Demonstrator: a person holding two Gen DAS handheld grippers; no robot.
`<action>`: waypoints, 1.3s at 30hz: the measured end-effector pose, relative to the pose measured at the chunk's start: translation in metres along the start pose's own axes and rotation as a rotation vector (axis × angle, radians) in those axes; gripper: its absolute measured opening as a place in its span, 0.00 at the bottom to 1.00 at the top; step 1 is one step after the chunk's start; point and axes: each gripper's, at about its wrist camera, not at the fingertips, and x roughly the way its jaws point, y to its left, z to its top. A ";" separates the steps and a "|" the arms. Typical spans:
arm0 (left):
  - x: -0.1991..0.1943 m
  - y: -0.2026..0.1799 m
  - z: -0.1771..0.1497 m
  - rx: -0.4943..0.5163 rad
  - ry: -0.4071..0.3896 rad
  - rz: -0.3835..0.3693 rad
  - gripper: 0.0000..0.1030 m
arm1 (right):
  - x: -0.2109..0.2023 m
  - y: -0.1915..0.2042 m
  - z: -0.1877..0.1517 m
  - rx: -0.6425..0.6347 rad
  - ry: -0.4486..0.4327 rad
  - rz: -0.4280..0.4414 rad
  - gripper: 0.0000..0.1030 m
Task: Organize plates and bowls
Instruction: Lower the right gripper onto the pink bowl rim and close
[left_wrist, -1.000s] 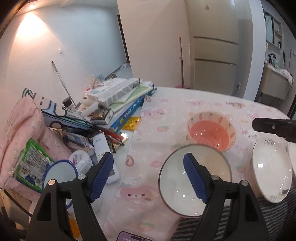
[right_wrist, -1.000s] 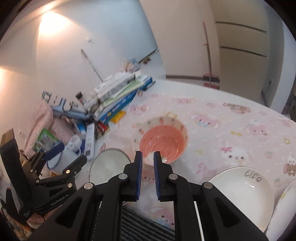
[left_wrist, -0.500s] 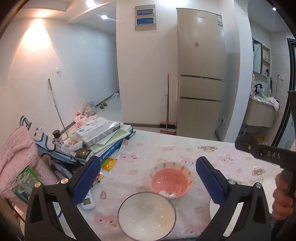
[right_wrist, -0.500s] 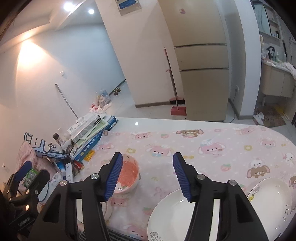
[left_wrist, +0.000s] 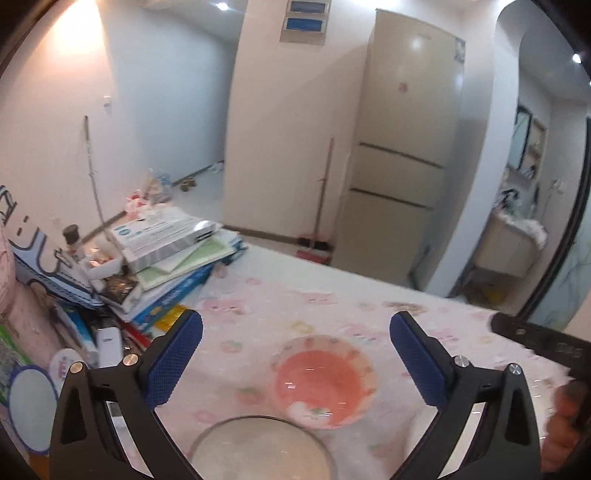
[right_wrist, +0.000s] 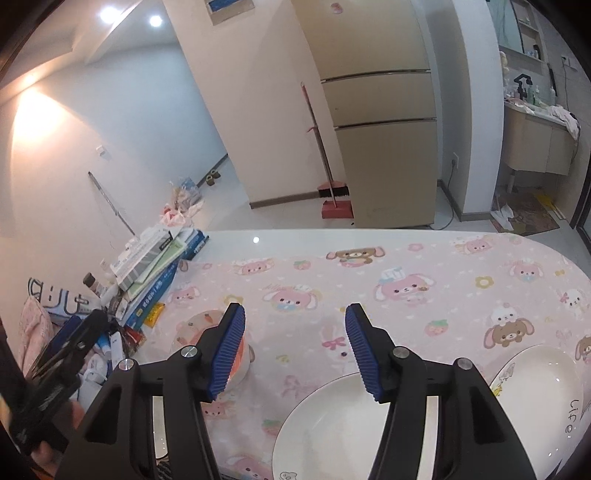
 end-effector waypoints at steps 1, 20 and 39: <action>0.008 0.006 -0.001 -0.006 0.018 0.013 0.98 | 0.003 0.004 -0.002 -0.010 0.009 0.001 0.57; 0.068 0.045 -0.027 -0.147 0.221 -0.031 0.91 | 0.061 0.061 -0.004 0.073 0.170 0.081 0.57; 0.106 0.041 -0.045 -0.142 0.411 -0.014 0.56 | 0.106 0.034 -0.022 0.053 0.313 0.146 0.57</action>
